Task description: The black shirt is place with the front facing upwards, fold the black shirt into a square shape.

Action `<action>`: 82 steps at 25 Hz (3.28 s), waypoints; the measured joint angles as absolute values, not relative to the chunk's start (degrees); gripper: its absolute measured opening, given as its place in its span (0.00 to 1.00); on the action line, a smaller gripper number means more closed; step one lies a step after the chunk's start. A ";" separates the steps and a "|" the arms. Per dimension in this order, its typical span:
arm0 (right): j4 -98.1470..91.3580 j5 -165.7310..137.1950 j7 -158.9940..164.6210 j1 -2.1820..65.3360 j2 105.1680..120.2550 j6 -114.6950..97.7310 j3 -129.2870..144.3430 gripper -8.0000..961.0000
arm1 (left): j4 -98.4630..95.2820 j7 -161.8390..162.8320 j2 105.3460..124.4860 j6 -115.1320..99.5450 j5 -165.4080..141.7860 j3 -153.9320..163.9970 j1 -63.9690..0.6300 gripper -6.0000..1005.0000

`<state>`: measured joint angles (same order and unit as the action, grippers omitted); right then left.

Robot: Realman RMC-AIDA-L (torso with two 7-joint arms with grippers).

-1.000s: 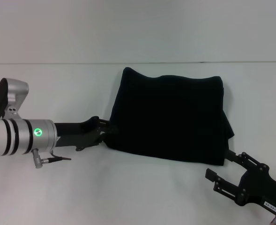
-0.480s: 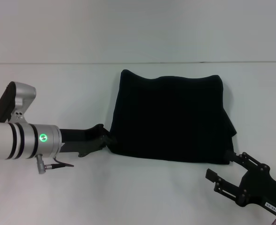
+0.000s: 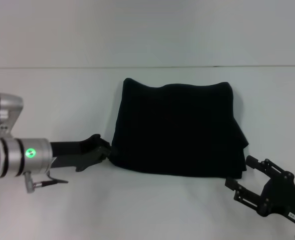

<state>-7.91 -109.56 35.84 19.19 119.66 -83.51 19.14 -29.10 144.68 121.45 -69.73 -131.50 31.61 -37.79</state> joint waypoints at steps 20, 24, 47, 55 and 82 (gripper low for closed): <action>-10.20 -109.42 38.06 22.32 119.82 -83.42 15.60 0.87 | -28.01 136.05 124.51 -82.42 -122.74 25.76 -23.76 0.03; -10.20 -109.42 38.06 22.45 119.88 -83.51 15.45 0.87 | -28.28 135.10 124.26 -83.13 -123.01 25.75 -24.04 0.03; -9.94 -109.07 38.41 24.20 119.95 -83.37 14.85 0.87 | -34.35 126.80 122.27 -88.12 -123.61 20.85 -23.96 0.35; -3.50 -104.73 38.47 32.50 120.25 -75.21 14.86 0.87 | -35.52 104.33 122.24 -94.88 -115.64 18.75 -25.09 0.82; 3.64 -104.24 45.77 41.19 120.19 -50.51 10.62 0.87 | -33.92 92.91 123.03 -99.93 -114.08 19.52 -25.62 0.93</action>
